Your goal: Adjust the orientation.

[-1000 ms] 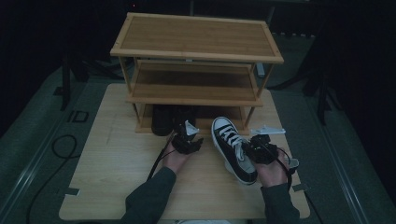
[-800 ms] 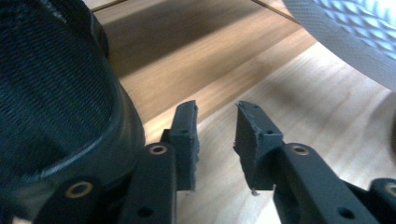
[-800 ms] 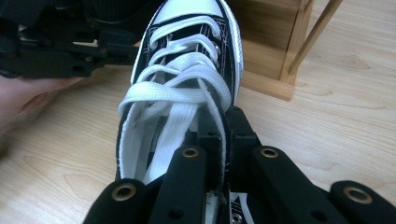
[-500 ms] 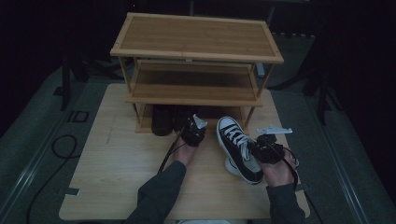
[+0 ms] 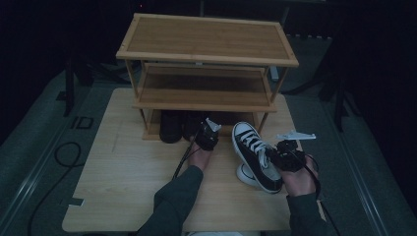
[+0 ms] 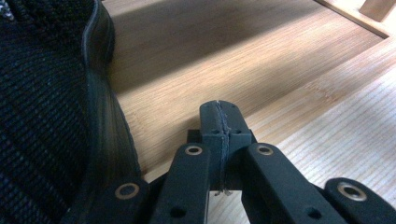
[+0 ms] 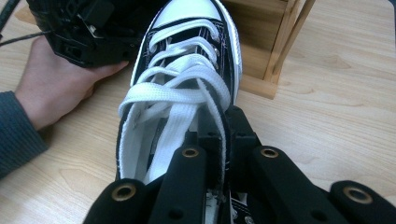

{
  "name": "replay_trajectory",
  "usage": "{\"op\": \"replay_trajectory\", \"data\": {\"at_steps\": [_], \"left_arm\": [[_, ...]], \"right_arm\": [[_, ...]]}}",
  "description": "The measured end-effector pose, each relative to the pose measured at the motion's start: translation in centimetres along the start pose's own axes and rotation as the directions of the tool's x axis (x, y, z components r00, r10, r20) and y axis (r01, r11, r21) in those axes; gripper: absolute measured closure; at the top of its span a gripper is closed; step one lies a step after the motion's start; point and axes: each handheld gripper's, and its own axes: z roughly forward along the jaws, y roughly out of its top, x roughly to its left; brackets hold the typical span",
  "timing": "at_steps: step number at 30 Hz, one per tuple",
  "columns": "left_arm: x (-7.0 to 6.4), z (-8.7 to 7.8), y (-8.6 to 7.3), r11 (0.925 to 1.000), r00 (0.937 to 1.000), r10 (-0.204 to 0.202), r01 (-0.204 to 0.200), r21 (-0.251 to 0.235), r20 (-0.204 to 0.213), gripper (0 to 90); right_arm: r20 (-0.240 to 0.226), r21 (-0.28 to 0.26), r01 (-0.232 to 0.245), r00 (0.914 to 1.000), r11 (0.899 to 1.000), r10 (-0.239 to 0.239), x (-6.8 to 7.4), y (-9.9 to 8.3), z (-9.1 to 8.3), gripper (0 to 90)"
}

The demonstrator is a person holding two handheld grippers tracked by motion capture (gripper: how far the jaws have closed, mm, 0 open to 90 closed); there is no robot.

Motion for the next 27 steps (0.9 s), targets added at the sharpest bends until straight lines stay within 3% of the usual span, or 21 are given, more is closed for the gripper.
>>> {"op": "replay_trajectory", "data": {"at_steps": [9, 27], "left_arm": [[0.3, 1.0, 0.4, 0.9988, 0.9985, -0.045, 0.046, 0.019, -0.031, 89.7], [0.2, 1.1, 0.4, 0.9994, 0.9989, -0.031, 0.031, 0.017, -0.037, 90.0]], "right_arm": [[-0.017, -0.013, 0.017, 0.9997, 1.000, -0.017, -0.5, 0.7, -0.9, 87.4], [-0.088, -0.063, 0.033, 0.9954, 0.997, -0.039, -1.6, 2.9, -3.2, 87.4]]}}
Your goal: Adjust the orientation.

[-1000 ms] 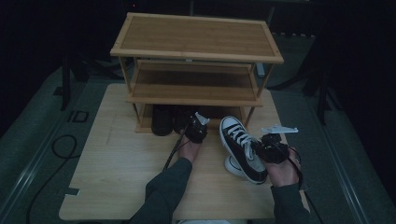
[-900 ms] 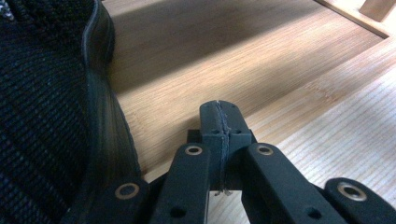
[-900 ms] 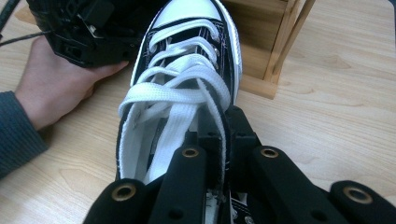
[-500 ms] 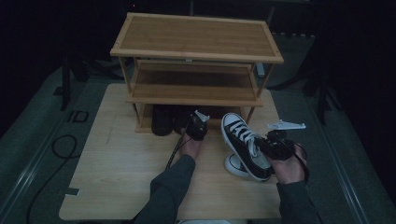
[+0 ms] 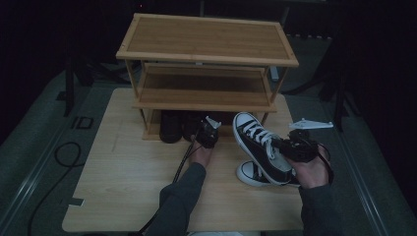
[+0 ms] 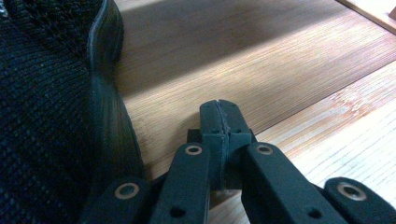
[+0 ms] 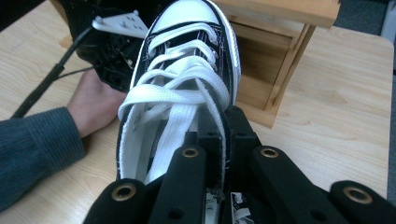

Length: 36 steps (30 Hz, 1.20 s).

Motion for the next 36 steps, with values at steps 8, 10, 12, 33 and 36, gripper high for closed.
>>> {"op": "replay_trajectory", "data": {"at_steps": [8, 10, 12, 33, 36], "left_arm": [[-0.1, 0.0, 0.0, 1.0000, 0.9999, -0.006, 0.006, -0.004, -0.011, 90.0], [-0.1, 0.0, 0.0, 1.0000, 0.9999, 0.002, -0.002, 0.003, -0.010, 90.0], [-0.1, 0.0, 0.0, 1.0000, 0.9999, 0.003, -0.003, 0.004, -0.013, 90.0], [-0.4, 0.0, 0.0, 1.0000, 0.9994, 0.002, -0.002, 0.003, -0.034, 90.0], [-0.4, 0.0, 0.0, 1.0000, 0.9993, 0.000, 0.000, 0.001, -0.036, 90.0]], "right_arm": [[-0.026, -0.006, 0.017, 0.9995, 1.000, -0.017, 0.3, 0.6, -0.6, 87.4], [-0.028, -0.009, 0.020, 0.9994, 1.000, -0.020, 0.4, 0.8, -0.8, 87.4], [-0.033, -0.012, 0.023, 0.9992, 1.000, -0.023, 0.5, 1.0, -1.0, 87.4], [-0.053, -0.056, 0.025, 0.9982, 0.998, -0.028, 1.1, 4.6, -0.4, 87.4], [-0.055, -0.058, 0.014, 0.9983, 0.998, -0.018, 0.9, 5.6, 0.6, 87.4]]}}
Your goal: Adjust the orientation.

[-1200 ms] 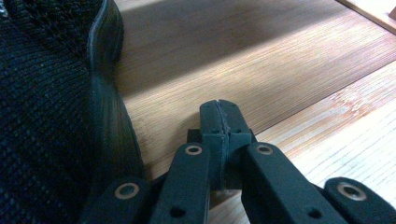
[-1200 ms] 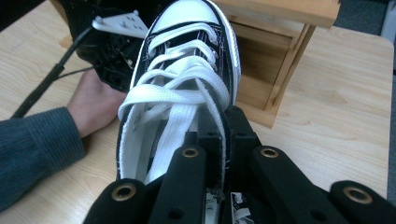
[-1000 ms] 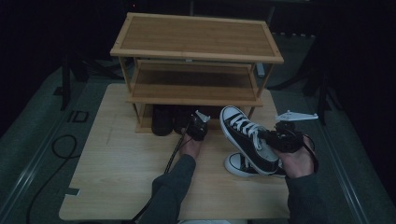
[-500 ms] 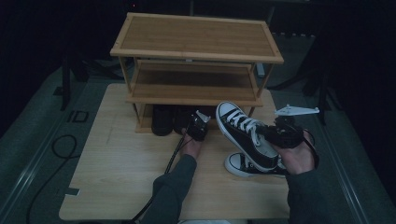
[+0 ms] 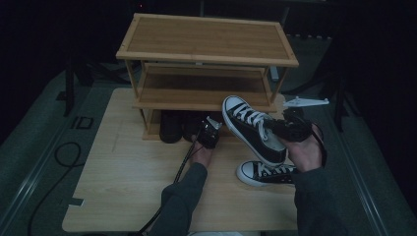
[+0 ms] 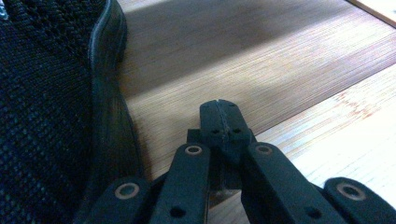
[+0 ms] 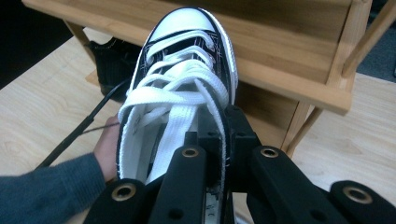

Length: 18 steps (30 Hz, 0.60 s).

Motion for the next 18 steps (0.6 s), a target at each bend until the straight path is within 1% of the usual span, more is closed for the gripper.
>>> {"op": "replay_trajectory", "data": {"at_steps": [3, 8, 11, 15, 18], "left_arm": [[0.0, 0.0, 0.0, 1.0000, 1.0000, 0.000, 0.000, 0.001, 0.002, 90.0], [0.0, 0.0, 0.0, 1.0000, 1.0000, 0.002, -0.002, 0.001, 0.002, 90.0], [0.0, 0.0, 0.0, 1.0000, 1.0000, 0.002, -0.002, 0.000, 0.000, 90.0], [-0.1, 0.0, 0.0, 1.0000, 1.0000, 0.000, 0.000, 0.001, 0.000, 90.0], [-0.1, 0.0, 0.0, 1.0000, 1.0000, 0.001, -0.001, 0.001, -0.001, 90.0]], "right_arm": [[0.006, 0.000, -0.002, 1.0000, 1.000, 0.002, 0.0, 0.7, 0.6, 87.4], [0.001, -0.003, -0.002, 1.0000, 1.000, 0.002, -0.1, 1.8, 1.6, 87.4], [-0.011, -0.014, -0.012, 0.9999, 1.000, 0.012, -0.1, 2.3, 1.8, 87.4], [-0.002, -0.023, -0.011, 0.9999, 1.000, 0.011, 0.0, 2.8, 2.3, 87.4], [-0.008, -0.032, -0.024, 0.9997, 0.999, 0.024, 0.0, 3.2, 2.8, 87.4]]}}
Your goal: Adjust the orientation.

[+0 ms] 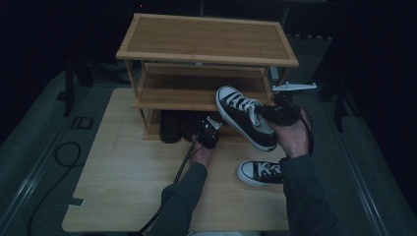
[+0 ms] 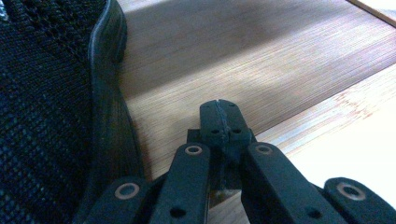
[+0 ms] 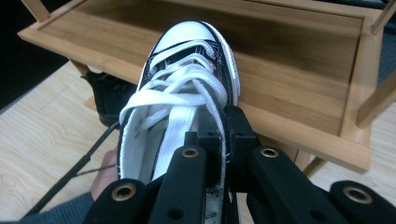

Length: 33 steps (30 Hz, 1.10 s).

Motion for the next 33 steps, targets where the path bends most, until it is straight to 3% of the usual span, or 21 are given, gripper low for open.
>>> {"op": "replay_trajectory", "data": {"at_steps": [15, 21, 33], "left_arm": [[0.0, 0.0, 0.0, 1.0000, 1.0000, 0.003, -0.003, 0.000, -0.003, 90.0], [-0.1, 0.0, 0.0, 1.0000, 0.9999, 0.007, -0.007, -0.001, -0.010, 90.0], [-0.1, 0.0, 0.0, 1.0000, 0.9999, 0.009, -0.009, -0.002, -0.008, 90.0]], "right_arm": [[0.011, -0.031, -0.035, 0.9993, 0.999, 0.036, 1.3, 2.2, 3.3, 87.4], [0.036, -0.043, -0.048, 0.9981, 0.998, 0.050, 2.0, 2.9, 4.5, 87.4], [0.063, -0.051, -0.119, 0.9905, 0.992, 0.122, 2.0, 3.2, 6.6, 87.2]]}}
